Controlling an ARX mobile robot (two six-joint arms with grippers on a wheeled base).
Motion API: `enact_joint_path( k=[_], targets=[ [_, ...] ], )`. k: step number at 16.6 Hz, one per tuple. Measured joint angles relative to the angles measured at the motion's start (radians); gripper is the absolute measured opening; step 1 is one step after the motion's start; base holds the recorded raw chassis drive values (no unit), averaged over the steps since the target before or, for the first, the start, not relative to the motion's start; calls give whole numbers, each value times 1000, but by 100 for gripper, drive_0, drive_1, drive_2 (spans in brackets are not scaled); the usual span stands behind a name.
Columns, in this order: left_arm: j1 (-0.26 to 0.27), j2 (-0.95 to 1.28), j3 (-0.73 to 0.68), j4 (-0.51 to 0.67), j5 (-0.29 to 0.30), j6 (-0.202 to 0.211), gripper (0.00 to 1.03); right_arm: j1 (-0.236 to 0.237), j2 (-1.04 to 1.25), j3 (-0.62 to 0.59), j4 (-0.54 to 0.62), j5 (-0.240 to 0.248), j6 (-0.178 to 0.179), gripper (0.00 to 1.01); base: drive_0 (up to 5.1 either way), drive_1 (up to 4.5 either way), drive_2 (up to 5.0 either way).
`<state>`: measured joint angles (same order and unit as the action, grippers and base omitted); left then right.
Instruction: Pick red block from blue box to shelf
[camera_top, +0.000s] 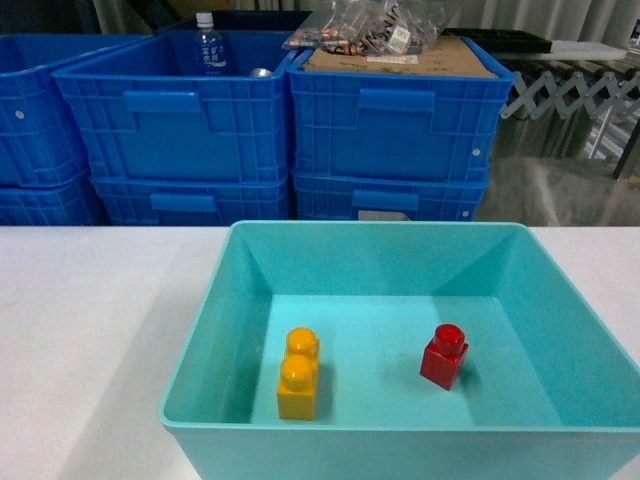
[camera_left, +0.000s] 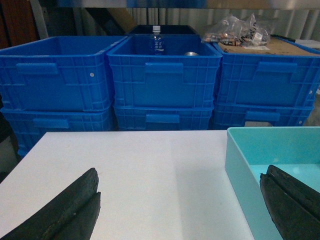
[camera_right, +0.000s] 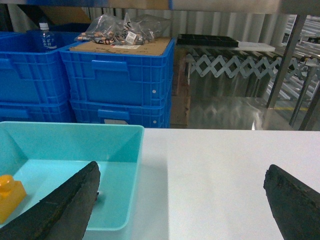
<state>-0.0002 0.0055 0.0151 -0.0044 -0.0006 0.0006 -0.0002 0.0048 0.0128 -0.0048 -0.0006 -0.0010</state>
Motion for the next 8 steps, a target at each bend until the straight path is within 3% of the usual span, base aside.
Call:
enact_joint_path(
  k=[8],
  targets=[
    [0, 0, 0, 0, 0, 0, 98, 0, 0, 0, 0, 0, 0, 98, 0, 0, 0]
  ],
)
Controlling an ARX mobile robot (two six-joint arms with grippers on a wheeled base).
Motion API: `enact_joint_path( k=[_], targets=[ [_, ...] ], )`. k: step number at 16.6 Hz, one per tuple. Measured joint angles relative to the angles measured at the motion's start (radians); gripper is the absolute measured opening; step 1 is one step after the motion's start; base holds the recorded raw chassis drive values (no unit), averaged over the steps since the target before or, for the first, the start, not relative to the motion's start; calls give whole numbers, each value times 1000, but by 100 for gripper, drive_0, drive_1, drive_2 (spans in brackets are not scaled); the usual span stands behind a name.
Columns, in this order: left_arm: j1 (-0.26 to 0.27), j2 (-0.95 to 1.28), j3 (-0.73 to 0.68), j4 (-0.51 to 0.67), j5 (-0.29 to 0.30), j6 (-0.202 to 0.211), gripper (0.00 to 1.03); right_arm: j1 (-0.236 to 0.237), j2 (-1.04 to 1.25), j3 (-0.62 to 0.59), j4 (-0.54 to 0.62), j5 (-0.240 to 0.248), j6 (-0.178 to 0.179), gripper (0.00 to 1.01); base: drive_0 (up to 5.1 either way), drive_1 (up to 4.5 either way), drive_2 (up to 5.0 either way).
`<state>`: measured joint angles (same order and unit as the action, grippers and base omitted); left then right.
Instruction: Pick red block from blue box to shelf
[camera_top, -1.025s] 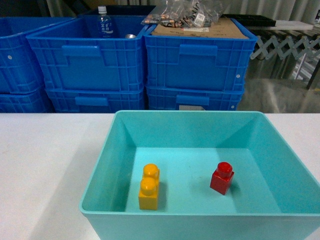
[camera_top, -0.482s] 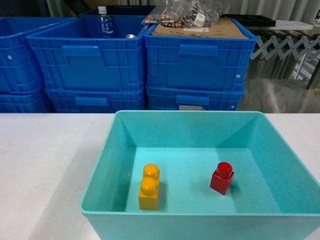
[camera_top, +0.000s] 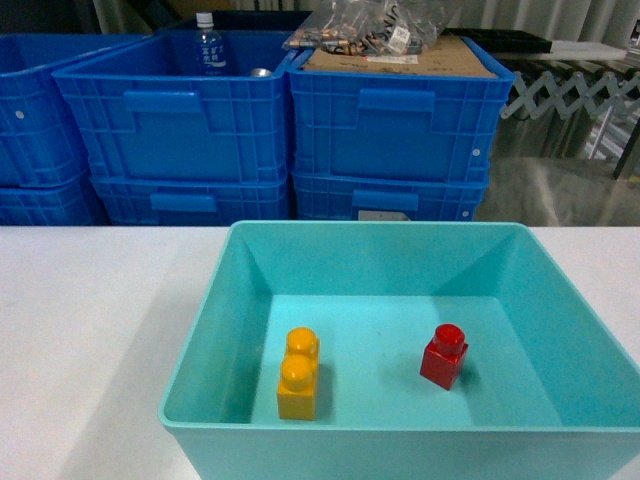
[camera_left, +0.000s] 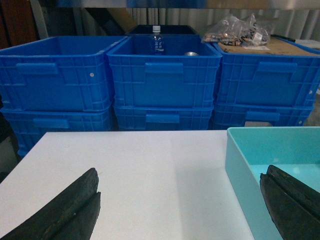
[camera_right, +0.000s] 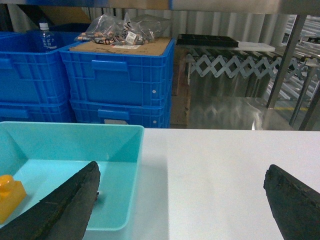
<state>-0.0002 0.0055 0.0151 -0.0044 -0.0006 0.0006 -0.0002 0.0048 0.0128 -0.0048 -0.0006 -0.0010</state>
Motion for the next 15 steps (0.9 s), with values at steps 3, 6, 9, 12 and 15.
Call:
enact_joint_path(
  k=[3, 6, 9, 12, 15],
  targets=[
    [0, 0, 0, 0, 0, 0, 98, 0, 0, 0, 0, 0, 0, 98, 0, 0, 0],
    [0, 0, 0, 0, 0, 0, 98, 0, 0, 0, 0, 0, 0, 98, 0, 0, 0],
    [0, 0, 0, 0, 0, 0, 98, 0, 0, 0, 0, 0, 0, 98, 0, 0, 0],
    [0, 0, 0, 0, 0, 0, 98, 0, 0, 0, 0, 0, 0, 98, 0, 0, 0],
    [0, 0, 0, 0, 0, 0, 98, 0, 0, 0, 0, 0, 0, 98, 0, 0, 0]
  ],
)
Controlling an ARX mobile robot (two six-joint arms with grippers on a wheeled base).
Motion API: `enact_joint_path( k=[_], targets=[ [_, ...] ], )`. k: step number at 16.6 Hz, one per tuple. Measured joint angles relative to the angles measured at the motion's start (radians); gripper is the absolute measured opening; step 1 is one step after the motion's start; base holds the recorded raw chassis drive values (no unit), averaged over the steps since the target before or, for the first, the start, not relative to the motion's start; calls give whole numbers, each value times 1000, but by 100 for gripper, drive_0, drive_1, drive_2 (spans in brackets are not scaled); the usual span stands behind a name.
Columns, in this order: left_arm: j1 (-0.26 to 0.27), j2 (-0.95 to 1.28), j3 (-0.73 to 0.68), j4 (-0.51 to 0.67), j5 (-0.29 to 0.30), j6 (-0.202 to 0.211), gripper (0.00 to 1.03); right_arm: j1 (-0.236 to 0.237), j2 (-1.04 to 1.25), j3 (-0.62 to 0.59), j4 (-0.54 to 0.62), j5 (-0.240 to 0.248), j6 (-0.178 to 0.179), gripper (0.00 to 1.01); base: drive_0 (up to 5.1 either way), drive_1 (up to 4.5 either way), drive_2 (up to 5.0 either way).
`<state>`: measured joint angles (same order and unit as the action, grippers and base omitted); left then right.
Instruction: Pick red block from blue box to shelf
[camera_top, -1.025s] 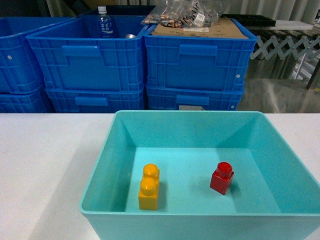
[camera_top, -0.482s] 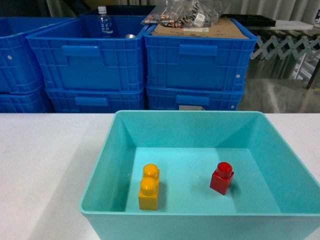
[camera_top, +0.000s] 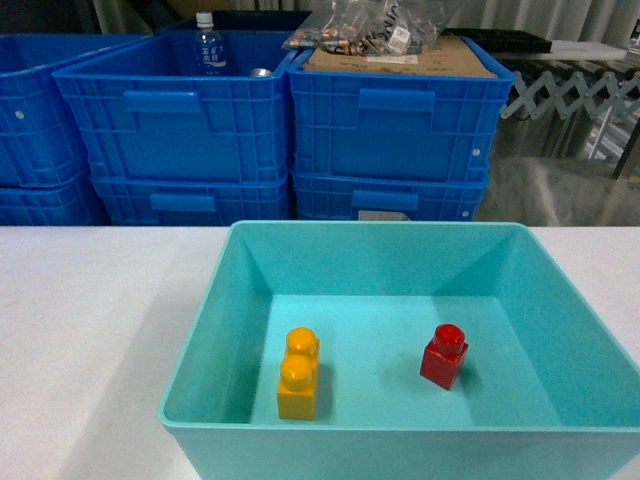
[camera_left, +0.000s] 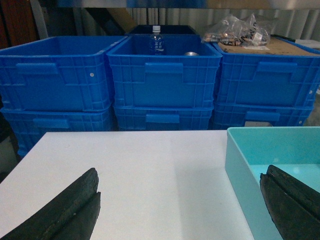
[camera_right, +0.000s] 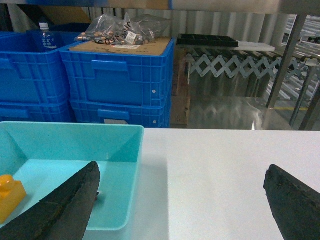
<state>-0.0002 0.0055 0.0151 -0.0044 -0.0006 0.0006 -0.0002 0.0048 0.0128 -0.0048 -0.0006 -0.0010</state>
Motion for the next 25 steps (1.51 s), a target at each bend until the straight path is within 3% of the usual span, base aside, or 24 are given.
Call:
enact_joint_path(
  k=[25],
  targets=[
    [0, 0, 0, 0, 0, 0, 98, 0, 0, 0, 0, 0, 0, 98, 0, 0, 0]
  ],
)
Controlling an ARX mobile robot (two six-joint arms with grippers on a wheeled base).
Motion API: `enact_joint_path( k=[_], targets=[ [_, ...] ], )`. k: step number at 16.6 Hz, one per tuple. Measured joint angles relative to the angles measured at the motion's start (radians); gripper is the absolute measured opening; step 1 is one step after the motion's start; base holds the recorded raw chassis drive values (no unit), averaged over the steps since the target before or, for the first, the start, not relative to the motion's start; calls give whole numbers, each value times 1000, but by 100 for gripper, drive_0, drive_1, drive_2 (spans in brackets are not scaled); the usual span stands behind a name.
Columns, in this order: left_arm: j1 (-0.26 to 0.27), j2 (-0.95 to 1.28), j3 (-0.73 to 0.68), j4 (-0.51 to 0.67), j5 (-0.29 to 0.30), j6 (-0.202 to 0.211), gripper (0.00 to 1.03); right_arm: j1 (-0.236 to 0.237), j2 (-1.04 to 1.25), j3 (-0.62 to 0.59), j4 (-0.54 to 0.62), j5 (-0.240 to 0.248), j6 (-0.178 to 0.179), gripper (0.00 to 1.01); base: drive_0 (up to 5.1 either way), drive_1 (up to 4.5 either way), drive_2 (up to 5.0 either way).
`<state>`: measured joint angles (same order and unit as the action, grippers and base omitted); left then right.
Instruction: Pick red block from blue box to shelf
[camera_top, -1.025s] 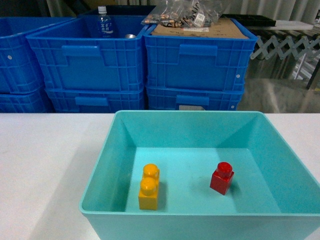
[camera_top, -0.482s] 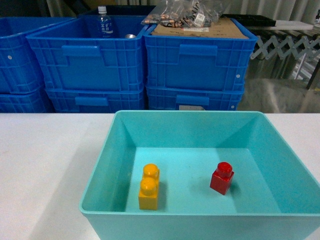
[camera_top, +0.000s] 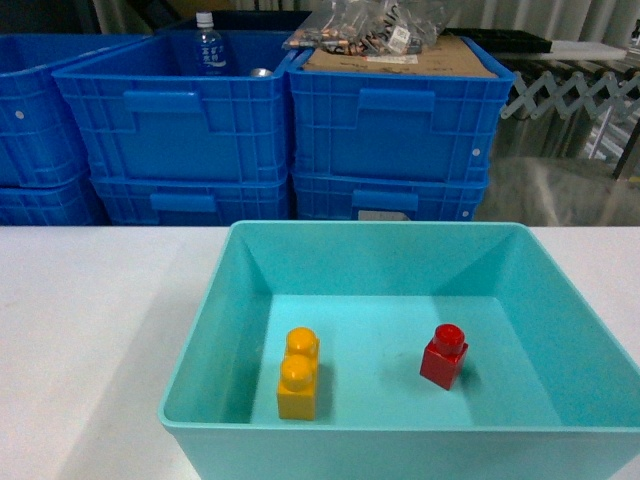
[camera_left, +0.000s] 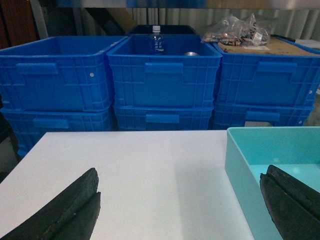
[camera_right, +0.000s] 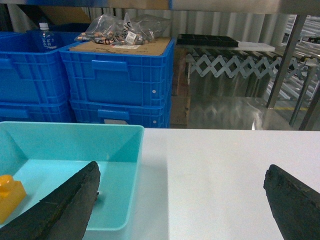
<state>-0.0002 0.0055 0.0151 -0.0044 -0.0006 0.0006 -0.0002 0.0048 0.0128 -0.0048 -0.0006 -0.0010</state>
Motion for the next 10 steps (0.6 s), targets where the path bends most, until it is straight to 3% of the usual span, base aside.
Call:
enact_joint_path(
  k=[7, 8, 9, 10],
  targets=[
    [0, 0, 0, 0, 0, 0, 98, 0, 0, 0, 0, 0, 0, 98, 0, 0, 0],
    [0, 0, 0, 0, 0, 0, 98, -8, 26, 18, -63, -55, -21, 98, 0, 0, 0],
    [0, 0, 0, 0, 1, 0, 98, 39, 164, 41, -24, -72, -47, 98, 0, 0, 0],
    [0, 0, 0, 0, 0, 0, 98, 139, 339, 71, 87, -51, -51, 98, 0, 0, 0]
  ],
)
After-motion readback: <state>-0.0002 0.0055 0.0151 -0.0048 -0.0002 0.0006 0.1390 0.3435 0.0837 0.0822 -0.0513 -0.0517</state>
